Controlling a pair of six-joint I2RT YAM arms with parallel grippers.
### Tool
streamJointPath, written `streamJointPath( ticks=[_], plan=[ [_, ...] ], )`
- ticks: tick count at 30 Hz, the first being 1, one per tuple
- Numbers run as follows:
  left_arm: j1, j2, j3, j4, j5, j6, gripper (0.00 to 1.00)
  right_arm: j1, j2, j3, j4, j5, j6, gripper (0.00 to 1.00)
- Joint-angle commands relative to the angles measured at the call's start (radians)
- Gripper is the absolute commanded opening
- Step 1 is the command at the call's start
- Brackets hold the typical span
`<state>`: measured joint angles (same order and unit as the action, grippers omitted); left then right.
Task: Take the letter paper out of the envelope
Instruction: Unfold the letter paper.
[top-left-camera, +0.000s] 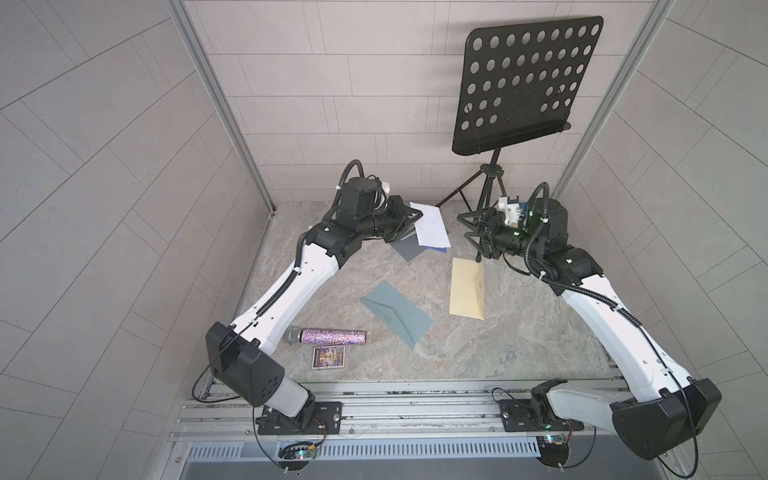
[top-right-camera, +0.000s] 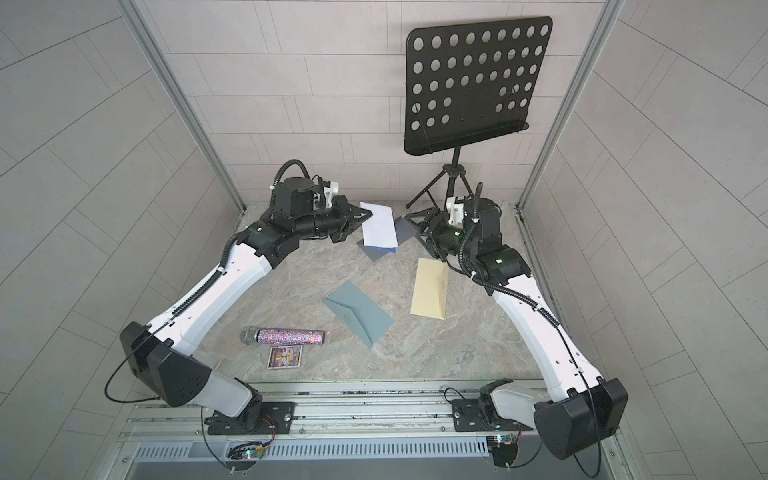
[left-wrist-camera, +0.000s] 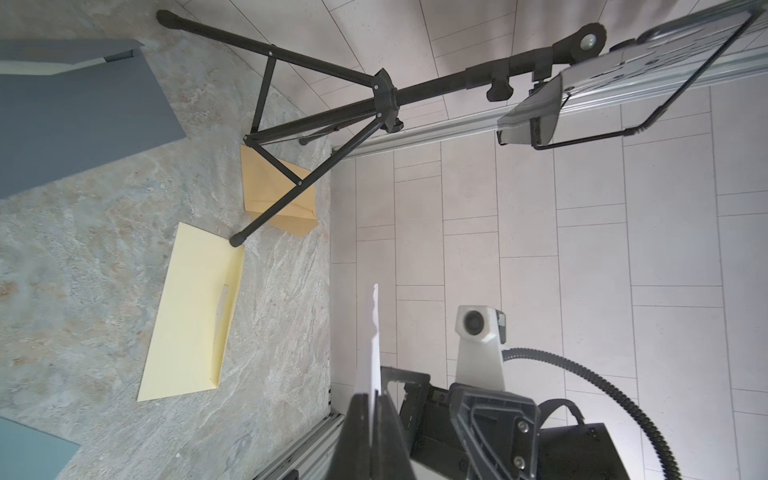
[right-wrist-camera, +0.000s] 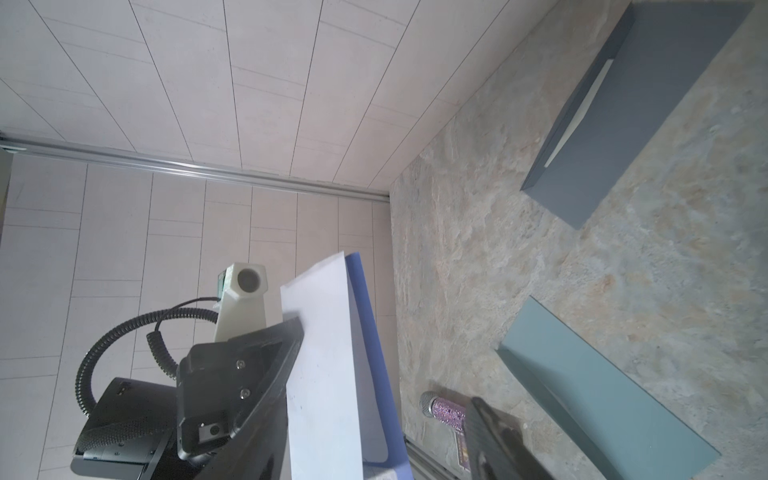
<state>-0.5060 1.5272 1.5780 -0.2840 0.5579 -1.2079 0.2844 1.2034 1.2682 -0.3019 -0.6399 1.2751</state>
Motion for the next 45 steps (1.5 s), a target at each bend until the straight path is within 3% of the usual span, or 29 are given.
streamJointPath(
  ticks=[1, 21, 31, 45],
  plan=[
    [0.002, -0.027, -0.018, 0.088, 0.026, -0.084, 0.0, 0.024, -0.033, -0.012, 0.068, -0.043, 0.06, 0.7],
    [0.001, -0.06, -0.087, 0.118, 0.0, -0.113, 0.0, 0.057, -0.012, -0.001, 0.112, -0.087, 0.122, 0.57],
    [0.0, -0.048, -0.097, 0.169, 0.01, -0.16, 0.0, 0.068, -0.011, -0.042, 0.221, -0.092, 0.21, 0.55],
    [-0.002, -0.022, -0.161, 0.388, 0.006, -0.307, 0.0, 0.098, 0.02, -0.045, 0.313, -0.081, 0.297, 0.51]
  ],
)
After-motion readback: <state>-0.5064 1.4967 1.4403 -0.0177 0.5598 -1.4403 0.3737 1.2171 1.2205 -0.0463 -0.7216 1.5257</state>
